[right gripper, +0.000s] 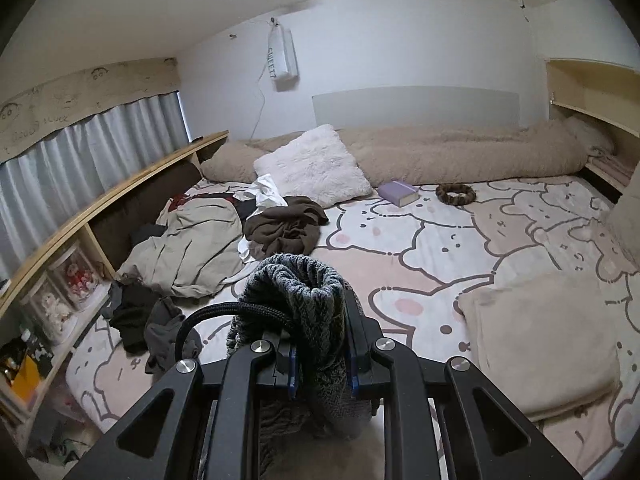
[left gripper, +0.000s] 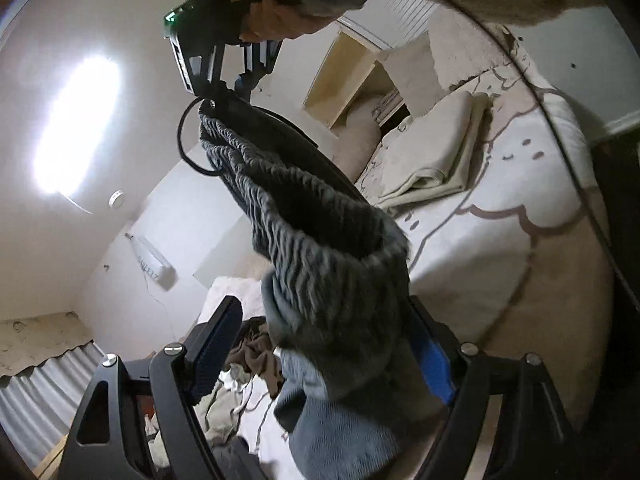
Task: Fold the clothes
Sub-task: 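Hold the waistband with both grippers and spread it apart, shaking the pants out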
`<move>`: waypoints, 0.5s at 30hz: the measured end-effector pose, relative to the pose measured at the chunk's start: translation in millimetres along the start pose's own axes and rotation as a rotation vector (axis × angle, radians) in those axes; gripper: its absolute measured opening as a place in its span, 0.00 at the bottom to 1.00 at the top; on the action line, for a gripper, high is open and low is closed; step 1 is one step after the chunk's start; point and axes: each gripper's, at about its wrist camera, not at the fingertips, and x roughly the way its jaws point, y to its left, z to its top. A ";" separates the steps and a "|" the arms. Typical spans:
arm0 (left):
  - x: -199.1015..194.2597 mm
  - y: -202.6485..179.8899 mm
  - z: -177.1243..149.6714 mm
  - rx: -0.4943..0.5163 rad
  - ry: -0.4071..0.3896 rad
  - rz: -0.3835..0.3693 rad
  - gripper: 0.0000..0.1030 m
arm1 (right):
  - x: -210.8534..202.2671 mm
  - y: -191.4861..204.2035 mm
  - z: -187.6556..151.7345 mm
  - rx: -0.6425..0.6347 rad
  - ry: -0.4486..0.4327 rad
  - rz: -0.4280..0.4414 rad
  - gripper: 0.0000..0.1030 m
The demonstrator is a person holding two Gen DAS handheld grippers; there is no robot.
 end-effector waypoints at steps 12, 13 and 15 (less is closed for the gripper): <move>14.4 64.8 5.3 -0.271 0.082 -0.061 0.22 | -12.7 -23.5 -0.9 0.074 -0.044 -0.022 0.18; 15.7 82.9 4.5 -0.338 0.098 -0.037 0.21 | -18.7 -25.1 1.2 0.084 -0.065 -0.023 0.18; 16.9 126.1 4.5 -0.474 0.116 0.025 0.21 | -33.6 -26.6 7.9 0.095 -0.114 -0.015 0.18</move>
